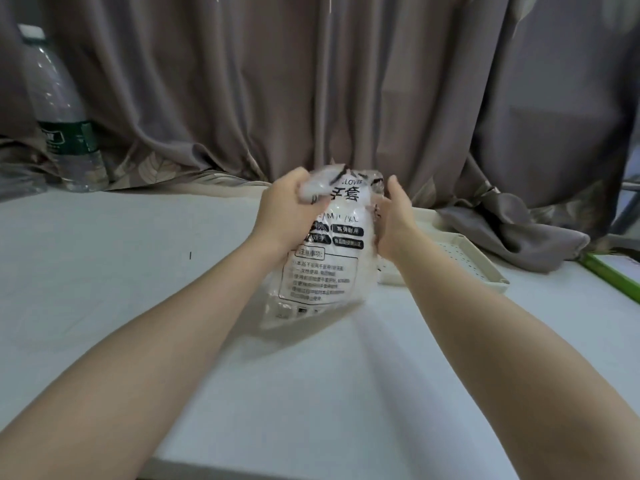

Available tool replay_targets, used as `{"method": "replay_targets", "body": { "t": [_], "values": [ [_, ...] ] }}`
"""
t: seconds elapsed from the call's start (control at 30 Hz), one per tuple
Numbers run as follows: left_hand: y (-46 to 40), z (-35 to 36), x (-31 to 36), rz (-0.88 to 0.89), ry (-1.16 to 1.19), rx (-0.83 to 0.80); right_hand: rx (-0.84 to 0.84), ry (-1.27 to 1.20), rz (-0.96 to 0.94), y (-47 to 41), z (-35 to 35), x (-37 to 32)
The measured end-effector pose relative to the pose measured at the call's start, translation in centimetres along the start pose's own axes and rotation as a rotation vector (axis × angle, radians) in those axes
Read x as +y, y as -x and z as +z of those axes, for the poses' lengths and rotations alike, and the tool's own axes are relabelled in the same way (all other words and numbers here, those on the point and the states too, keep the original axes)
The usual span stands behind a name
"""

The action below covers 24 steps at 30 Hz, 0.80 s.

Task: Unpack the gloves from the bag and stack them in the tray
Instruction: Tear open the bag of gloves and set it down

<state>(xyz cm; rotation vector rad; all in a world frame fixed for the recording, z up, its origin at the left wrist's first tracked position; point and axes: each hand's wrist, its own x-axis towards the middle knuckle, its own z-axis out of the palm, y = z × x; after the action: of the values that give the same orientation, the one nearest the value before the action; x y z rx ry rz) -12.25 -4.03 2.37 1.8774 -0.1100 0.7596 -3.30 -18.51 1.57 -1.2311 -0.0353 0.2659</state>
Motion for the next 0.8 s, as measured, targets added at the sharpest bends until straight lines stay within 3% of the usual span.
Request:
{"method": "replay_targets", "body": {
  "t": [0.07, 0.13, 0.2, 0.27, 0.37, 0.47, 0.57, 0.63, 0.7, 0.73, 0.8],
  "values": [
    [-0.2, -0.3, -0.1, 0.474, -0.369, 0.097, -0.028, -0.158, -0.053, -0.6, 0.7, -0.7],
    [0.0, -0.5, -1.0, 0.891, -0.658, 0.09, 0.013, -0.138, -0.076, -0.8, 1.0, -0.9],
    [0.5, -0.3, -3.3, 1.051, -0.879, -0.005, 0.033, 0.057, 0.005, -0.2, 0.6, -0.3],
    [1.6, -0.1, -5.6, 0.963, -1.0, -0.267, 0.126, 0.327, 0.129, 0.4, -0.4, 1.2],
    [3.2, 0.2, -7.8, 0.507, -0.916, -0.707, 0.298, 0.563, 0.049, 0.8, -1.8, 3.7],
    [3.6, 0.2, -7.9, 0.252, -0.68, -0.732, 0.253, 0.862, -0.369, 1.0, -2.4, 4.8],
    [4.1, -0.4, -7.5, 0.192, -0.488, -0.72, 0.001, 1.275, -0.689, 1.0, -2.1, 4.9],
    [4.4, -1.1, -6.6, 0.13, -0.468, -0.831, -0.177, 1.569, -0.667, 0.3, -1.7, 5.1],
    [4.1, -1.7, -4.9, -0.046, -0.423, -0.968, -0.262, 1.803, -0.532, -0.2, -1.3, 5.4],
    [3.4, -1.5, -4.3, -0.118, -0.368, -0.961, -0.276, 1.84, -0.47, -0.4, -1.2, 5.4],
    [1.0, -0.2, -3.6, -0.091, -0.358, -0.75, -0.258, 1.805, -0.405, -0.8, -0.9, 5.5]
  ]
}}
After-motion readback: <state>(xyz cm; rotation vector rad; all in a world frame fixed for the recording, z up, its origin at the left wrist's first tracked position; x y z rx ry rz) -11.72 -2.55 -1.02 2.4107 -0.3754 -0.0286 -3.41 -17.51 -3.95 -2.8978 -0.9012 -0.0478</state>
